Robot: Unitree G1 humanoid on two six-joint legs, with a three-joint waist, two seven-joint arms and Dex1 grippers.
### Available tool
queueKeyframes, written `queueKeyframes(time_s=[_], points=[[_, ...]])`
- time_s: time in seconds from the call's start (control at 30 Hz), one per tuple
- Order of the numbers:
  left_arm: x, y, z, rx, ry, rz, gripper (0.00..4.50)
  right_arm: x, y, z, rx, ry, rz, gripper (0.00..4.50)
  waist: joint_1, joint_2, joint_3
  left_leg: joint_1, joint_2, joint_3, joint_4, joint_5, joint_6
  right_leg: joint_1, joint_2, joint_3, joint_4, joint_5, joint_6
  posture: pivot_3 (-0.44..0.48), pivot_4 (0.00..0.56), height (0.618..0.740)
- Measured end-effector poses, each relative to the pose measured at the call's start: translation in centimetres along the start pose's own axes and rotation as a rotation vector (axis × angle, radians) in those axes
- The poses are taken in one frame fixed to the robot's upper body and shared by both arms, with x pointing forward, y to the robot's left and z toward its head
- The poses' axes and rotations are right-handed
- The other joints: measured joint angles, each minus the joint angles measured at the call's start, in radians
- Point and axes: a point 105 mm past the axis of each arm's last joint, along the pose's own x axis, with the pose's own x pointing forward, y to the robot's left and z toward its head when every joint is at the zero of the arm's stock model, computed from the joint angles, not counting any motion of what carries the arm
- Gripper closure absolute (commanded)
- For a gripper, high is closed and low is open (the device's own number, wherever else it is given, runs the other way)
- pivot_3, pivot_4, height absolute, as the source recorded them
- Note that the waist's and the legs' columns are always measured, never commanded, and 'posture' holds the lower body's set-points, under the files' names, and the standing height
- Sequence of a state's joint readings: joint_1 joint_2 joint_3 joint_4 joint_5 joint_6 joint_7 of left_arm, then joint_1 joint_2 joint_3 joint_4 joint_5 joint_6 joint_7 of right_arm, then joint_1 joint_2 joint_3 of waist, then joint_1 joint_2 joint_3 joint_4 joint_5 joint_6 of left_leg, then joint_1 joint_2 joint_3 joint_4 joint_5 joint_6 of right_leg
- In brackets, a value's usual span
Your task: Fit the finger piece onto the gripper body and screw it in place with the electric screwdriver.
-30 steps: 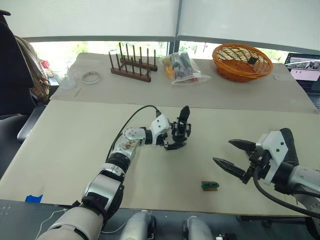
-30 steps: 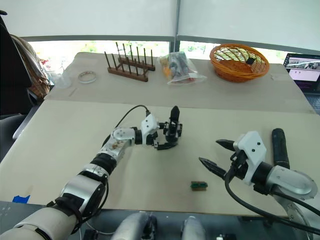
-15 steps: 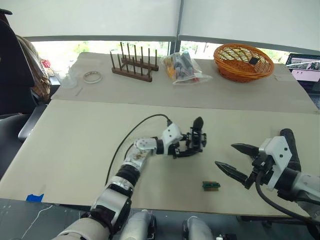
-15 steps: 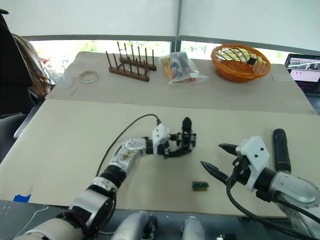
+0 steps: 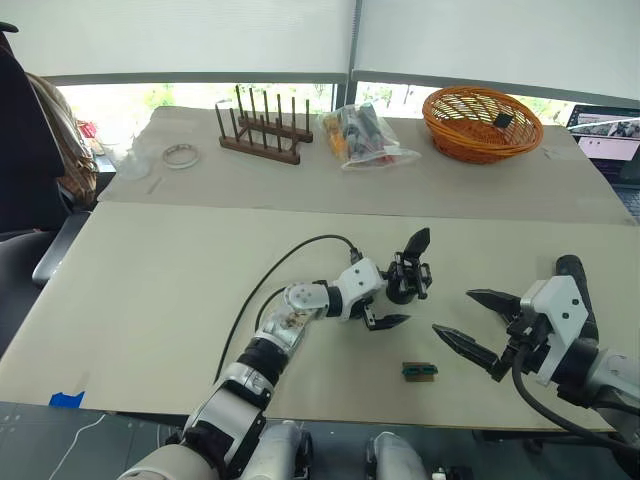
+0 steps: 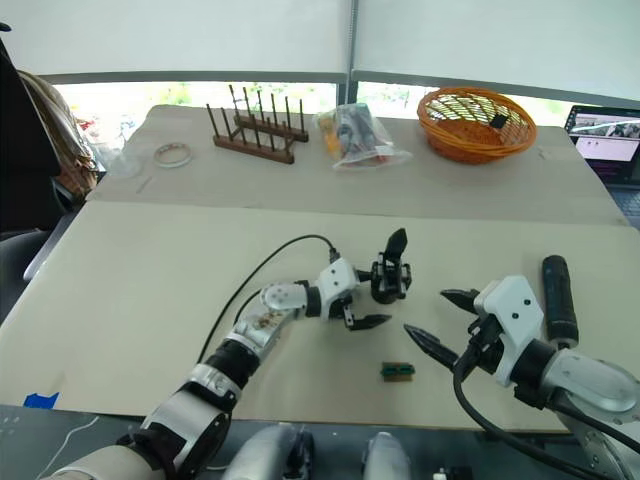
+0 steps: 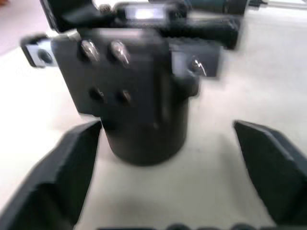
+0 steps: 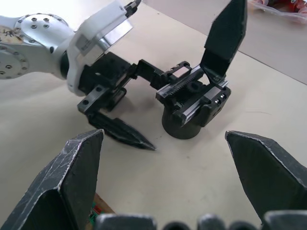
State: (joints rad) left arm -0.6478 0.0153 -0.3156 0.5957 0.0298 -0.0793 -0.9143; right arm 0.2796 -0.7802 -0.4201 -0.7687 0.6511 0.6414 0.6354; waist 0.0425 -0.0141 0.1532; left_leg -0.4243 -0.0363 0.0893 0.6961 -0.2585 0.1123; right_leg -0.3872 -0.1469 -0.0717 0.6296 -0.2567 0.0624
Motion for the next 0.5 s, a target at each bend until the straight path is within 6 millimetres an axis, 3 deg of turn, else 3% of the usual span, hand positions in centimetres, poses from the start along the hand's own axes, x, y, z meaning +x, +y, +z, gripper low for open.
queueKeyframes(time_s=[0.17,0.3,0.4,0.5], points=[[-3.0,0.6,-0.7,0.021,0.053,-0.043,0.03,-0.1,0.2,-0.1,-0.001,0.007,0.009,0.0,-0.003,0.0,0.0,0.0,0.0,0.0,0.0,0.0,0.0,0.0,0.0,0.0,0.0,0.0,0.0,0.0,0.15,0.74],[-6.7,1.8,-0.8,0.032,0.095,-0.091,0.03,-0.9,-0.6,0.3,0.0,0.035,-0.005,0.0,-0.003,0.001,0.0,0.0,0.0,0.0,0.0,0.0,0.0,0.0,0.0,0.0,0.0,0.0,0.0,0.0,0.15,0.74],[-10.0,2.5,1.0,0.03,0.103,-0.164,0.03,-2.1,-1.9,0.6,0.02,0.112,-0.019,0.0,-0.004,0.001,0.0,0.0,0.0,0.0,0.001,0.0,0.0,0.0,0.0,0.0,0.0,0.0,0.0,0.0,0.15,0.74],[-13.4,2.5,4.7,-0.022,0.058,-0.25,0.03,-3.3,-3.9,0.5,0.031,0.283,-0.023,0.0,-0.012,0.002,0.0,0.0,0.0,0.0,0.001,0.0,0.0,0.0,0.0,0.0,0.0,0.0,0.0,0.0,0.15,0.74]])
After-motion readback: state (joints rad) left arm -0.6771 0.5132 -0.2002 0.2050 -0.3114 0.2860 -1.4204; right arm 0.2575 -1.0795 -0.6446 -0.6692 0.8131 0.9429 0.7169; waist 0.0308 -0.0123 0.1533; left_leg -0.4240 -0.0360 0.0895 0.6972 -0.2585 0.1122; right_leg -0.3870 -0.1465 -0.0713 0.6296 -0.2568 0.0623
